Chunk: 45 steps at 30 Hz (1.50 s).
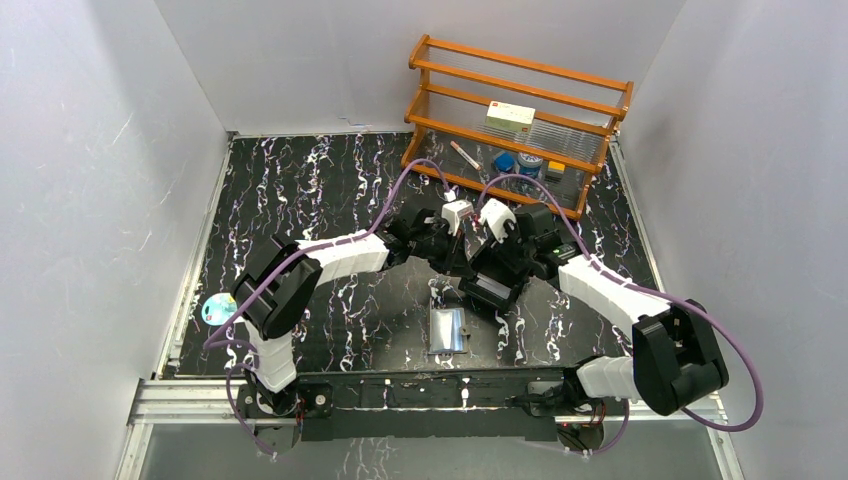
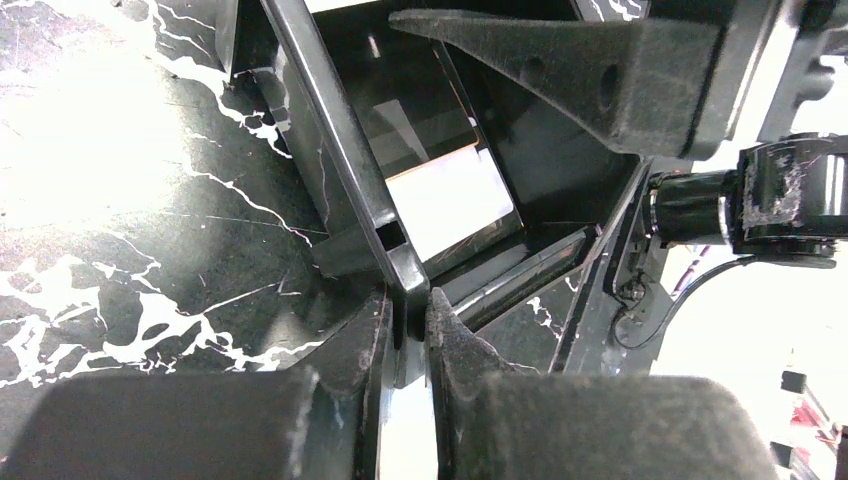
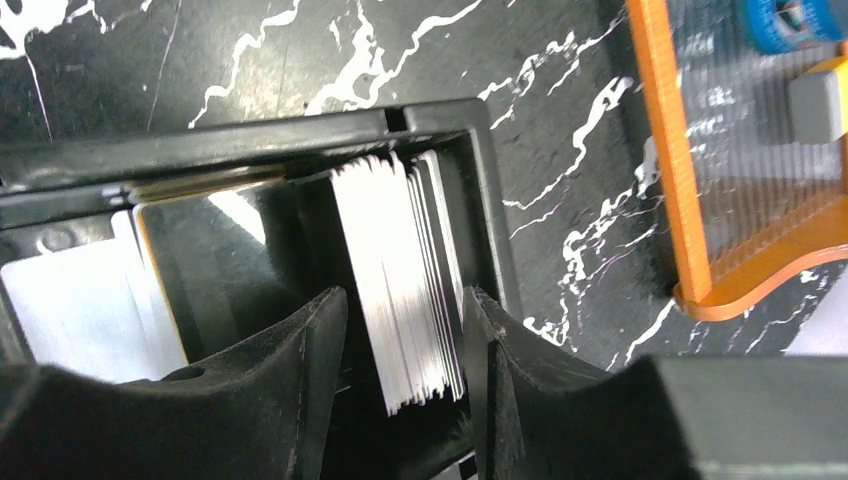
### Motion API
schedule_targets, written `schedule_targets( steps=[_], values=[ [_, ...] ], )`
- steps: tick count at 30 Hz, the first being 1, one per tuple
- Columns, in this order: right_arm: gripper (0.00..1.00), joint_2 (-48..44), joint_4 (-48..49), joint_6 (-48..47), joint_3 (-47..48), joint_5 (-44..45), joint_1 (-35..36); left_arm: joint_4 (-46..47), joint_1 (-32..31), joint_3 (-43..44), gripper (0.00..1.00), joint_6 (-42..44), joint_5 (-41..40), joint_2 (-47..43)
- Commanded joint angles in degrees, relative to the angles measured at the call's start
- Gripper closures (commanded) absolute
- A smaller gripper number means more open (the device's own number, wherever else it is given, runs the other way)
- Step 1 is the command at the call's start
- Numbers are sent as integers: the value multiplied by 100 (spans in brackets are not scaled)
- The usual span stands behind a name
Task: Put the credit cards into the card holder
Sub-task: Pick up the credit card from the storage box.
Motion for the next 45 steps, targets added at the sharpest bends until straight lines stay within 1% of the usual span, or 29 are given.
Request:
schedule_targets(
  steps=[1, 4, 7, 12, 15, 17, 20, 24, 29, 33, 39, 42, 45],
  values=[
    [46, -76, 331, 191, -257, -143, -48, 71, -9, 100, 100, 221, 78, 113],
    [44, -131, 479, 180, -433, 55, -59, 28, -9, 140, 100, 255, 31, 112],
    [41, -106, 482, 112, -388, 153, -71, 155, -11, -4, 100, 254, -67, -6],
    [38, -178, 214, 57, -95, -91, -70, 60, -10, -32, 96, 309, -194, -68],
    [37, -214, -2, 98, 81, -149, -72, 4, -1, 16, 95, 326, -390, -16],
    [36, -219, 35, 77, 62, -120, -76, -219, 4, 174, 95, 320, -564, 88],
    [36, -205, 295, -133, -159, -60, -77, -269, 8, 314, 92, 279, -452, 175],
    [36, -235, 367, -170, -187, -140, -70, -206, 8, 328, 92, 198, -389, 172],
    [37, -254, 719, -329, -339, -199, -67, -133, 8, 294, 91, 188, -265, 191],
    [39, -157, 1183, -535, -529, -245, -46, -65, 9, 284, 95, 186, -89, 236],
    [40, 105, 1370, -708, -613, -51, 11, 82, 6, 240, 99, 129, 63, 200],
    [44, 150, 1385, -684, -590, 213, 26, 38, 16, 240, 99, 157, 81, 202],
    [50, 84, 1387, -621, -574, 526, 21, 32, 29, 171, 99, 187, 82, 197]
  ],
)
